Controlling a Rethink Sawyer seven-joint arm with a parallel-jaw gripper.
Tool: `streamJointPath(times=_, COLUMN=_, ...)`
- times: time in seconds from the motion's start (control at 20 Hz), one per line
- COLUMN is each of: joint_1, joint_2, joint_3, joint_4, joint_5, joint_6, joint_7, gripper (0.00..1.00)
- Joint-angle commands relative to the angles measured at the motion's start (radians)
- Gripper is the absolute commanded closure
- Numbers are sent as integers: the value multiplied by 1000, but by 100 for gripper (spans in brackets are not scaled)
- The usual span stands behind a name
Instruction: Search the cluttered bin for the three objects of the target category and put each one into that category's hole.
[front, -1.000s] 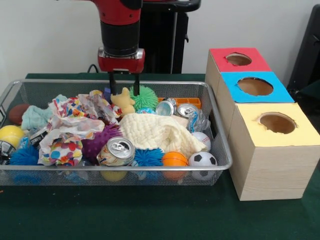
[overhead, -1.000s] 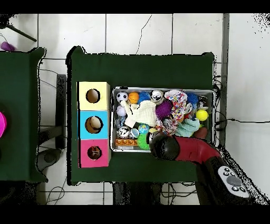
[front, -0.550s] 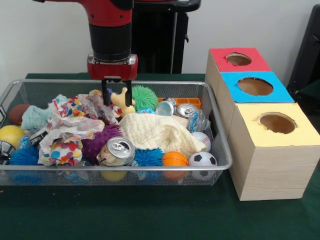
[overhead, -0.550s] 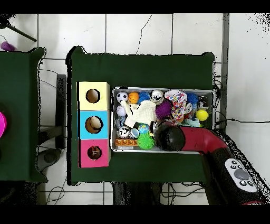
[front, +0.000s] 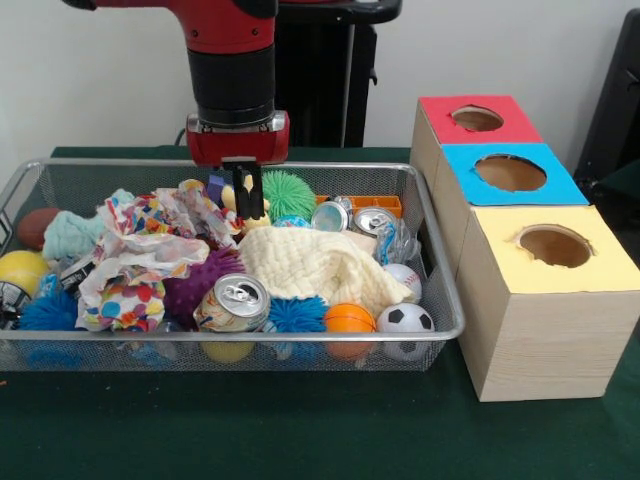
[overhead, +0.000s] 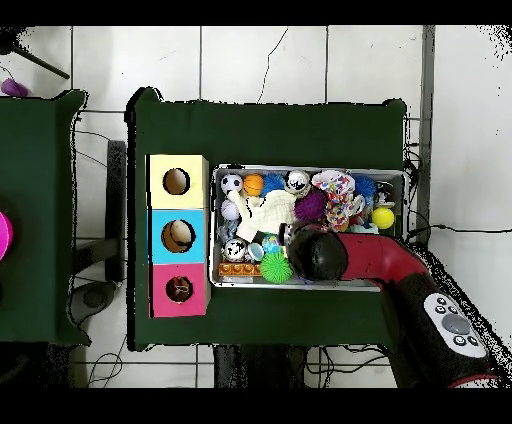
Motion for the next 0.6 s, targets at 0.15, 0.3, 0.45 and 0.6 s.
streamJointPath(times=0.15, joint_1=0, joint_2=36, joint_3=84, joint_4=-18, joint_5=-55, joint_6=63, joint_7=-96, gripper=100)
streamJointPath(times=0.3, joint_1=9, joint_2=32, joint_3=73, joint_4=-5, joint_5=-61, joint_6=50, joint_7=-77, gripper=100)
streamJointPath(times=0.45, joint_1=12, joint_2=32, joint_3=63, joint_4=-2, joint_5=-68, joint_6=49, joint_7=-74, gripper=100)
streamJointPath(times=0.6, joint_1=1, joint_2=33, joint_3=68, joint_4=3, joint_5=-72, joint_6=62, joint_7=-95, gripper=100)
